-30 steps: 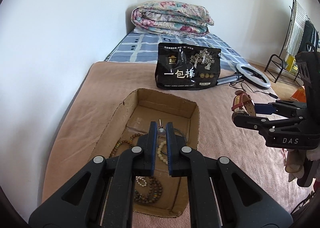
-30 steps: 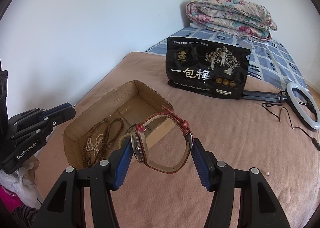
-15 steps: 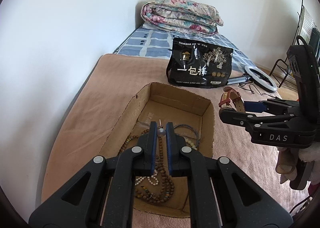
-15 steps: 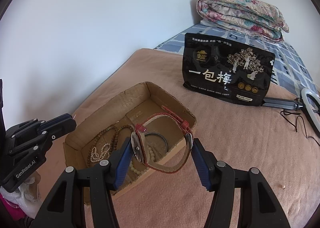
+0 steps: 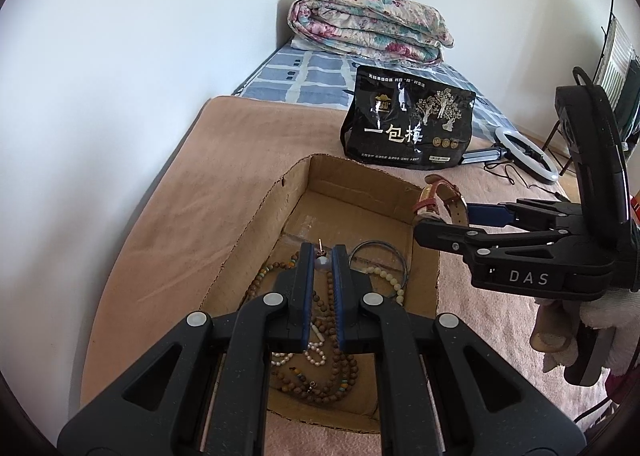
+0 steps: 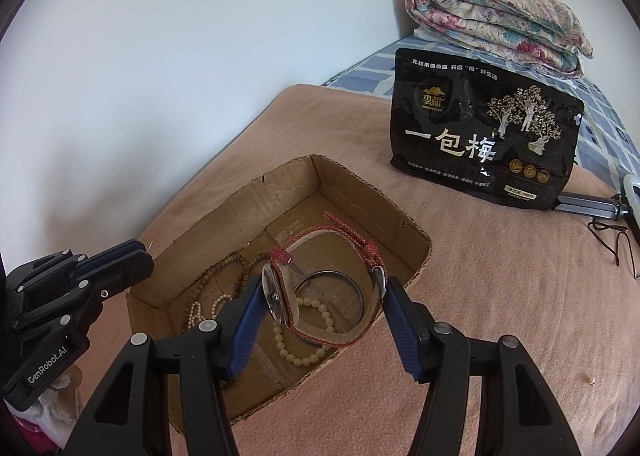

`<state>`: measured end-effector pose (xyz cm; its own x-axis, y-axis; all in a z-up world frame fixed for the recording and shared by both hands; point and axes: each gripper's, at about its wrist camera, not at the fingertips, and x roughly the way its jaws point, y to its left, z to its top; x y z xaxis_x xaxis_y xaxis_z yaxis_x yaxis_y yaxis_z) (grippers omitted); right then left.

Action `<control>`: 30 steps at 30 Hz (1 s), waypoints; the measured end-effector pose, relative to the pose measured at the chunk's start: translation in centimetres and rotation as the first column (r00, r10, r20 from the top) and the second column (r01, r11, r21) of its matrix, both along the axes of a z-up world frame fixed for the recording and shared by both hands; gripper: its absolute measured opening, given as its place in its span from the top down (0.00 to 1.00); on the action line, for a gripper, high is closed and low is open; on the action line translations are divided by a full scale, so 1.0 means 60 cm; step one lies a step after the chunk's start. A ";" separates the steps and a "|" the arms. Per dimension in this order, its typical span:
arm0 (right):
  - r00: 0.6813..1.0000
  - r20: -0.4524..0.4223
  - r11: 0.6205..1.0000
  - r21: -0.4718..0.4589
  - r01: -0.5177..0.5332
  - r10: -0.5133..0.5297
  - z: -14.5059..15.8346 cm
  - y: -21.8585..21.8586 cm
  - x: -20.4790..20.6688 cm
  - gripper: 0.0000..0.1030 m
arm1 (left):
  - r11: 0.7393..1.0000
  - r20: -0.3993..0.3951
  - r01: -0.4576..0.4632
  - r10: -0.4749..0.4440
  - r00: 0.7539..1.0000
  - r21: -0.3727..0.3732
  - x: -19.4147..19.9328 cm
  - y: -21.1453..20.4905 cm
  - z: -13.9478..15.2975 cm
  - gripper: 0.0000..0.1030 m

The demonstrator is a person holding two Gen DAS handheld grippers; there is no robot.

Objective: Organize jewelry
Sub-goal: 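Open both grippers to drop the earring and watch into the box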

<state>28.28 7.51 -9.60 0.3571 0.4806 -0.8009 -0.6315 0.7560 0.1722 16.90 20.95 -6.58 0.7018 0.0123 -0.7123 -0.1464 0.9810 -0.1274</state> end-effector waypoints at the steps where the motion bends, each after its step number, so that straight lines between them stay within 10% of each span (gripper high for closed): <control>1: 1.000 -0.001 1.000 -0.001 0.000 0.000 0.000 0.001 0.000 0.40 | 1.000 0.002 0.000 0.000 1.000 0.000 0.001 0.000 0.000 0.93; 8: 1.000 0.021 1.000 0.010 0.016 -0.016 0.011 -0.002 0.001 0.23 | 1.000 -0.008 -0.015 0.015 1.000 0.014 0.003 0.000 -0.004 0.91; 12: 0.999 0.045 1.000 0.015 0.023 -0.024 0.023 -0.005 -0.001 0.21 | 0.999 0.001 -0.033 0.033 0.999 0.014 0.000 0.003 -0.003 0.57; 30: 0.994 0.090 0.998 0.019 0.067 -0.068 0.055 -0.038 -0.010 0.03 | 0.999 0.021 -0.034 0.033 0.999 0.027 -0.010 -0.014 0.016 0.44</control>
<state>27.67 5.23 -6.30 0.4597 0.4656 -0.7563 -0.5924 0.7952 0.1294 16.32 20.09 -5.61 0.7154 0.0548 -0.6965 -0.1766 0.9787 -0.1044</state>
